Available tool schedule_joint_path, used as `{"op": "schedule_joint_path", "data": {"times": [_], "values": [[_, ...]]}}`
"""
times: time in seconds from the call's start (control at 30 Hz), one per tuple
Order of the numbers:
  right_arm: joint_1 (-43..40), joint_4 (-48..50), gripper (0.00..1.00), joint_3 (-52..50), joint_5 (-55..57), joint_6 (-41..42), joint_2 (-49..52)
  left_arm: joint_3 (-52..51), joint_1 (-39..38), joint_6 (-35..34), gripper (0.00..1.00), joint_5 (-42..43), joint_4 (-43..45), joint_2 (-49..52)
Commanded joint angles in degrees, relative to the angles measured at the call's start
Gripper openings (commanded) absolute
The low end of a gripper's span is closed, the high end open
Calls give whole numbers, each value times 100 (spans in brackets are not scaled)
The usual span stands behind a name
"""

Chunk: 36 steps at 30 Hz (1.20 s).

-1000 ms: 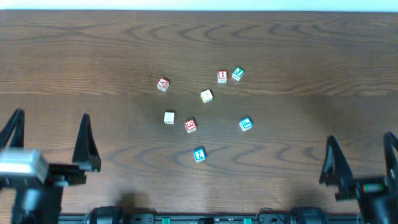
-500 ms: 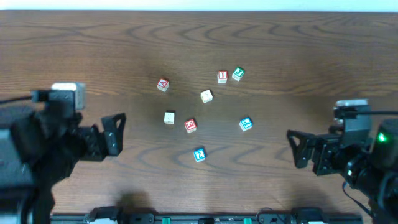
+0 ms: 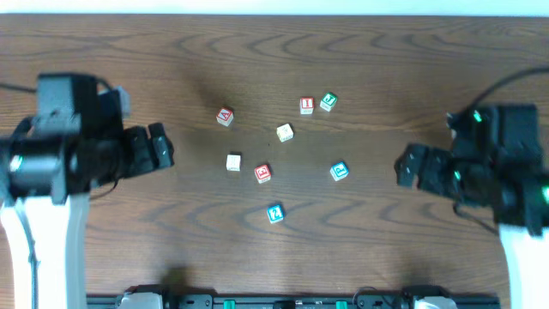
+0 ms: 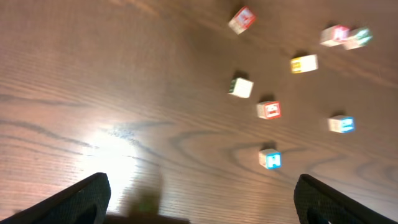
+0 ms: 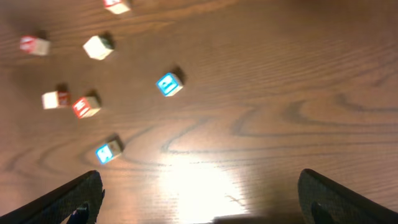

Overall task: Spell out Ai2
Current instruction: 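Raise both arms and move grippers forward over the blocks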

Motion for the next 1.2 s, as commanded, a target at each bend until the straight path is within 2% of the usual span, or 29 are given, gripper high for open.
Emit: {"op": "schedule_joint_path", "data": {"times": [0.0, 0.23, 0.43, 0.6, 0.73, 0.8, 0.9, 0.97, 1.17], "values": [[280, 195, 99, 70, 168, 323, 455, 44, -192, -118, 95, -236, 98, 433], [1067, 697, 99, 310, 162, 861, 1757, 44, -621, -404, 95, -603, 428, 1220], [1803, 1305, 99, 1045, -234, 835, 2951, 44, -1073, -229, 95, -627, 1014, 1790], [2138, 1685, 99, 1408, -404, 999, 3652, 44, -1150, -210, 95, -745, 1248, 2135], [2223, 1958, 99, 1554, -376, 1510, 4238, 44, -1147, -208, 95, -789, 1294, 2363], [2232, 2081, 95, 1609, -385, 1840, 4511, 44, -1150, -210, 95, -951, 1314, 2472], [2238, 2258, 99, 1707, -651, 2365, 4905, 44, -1150, -229, 95, -1217, 1320, 2616], [2238, 2374, 95, 1757, -861, 2817, 5110, 44, -1150, -229, 95, -1239, 1322, 2688], [2306, 2763, 92, 1764, -1167, 3991, 5362, 44, -1150, -363, 95, -1241, 1384, 2844]]}}
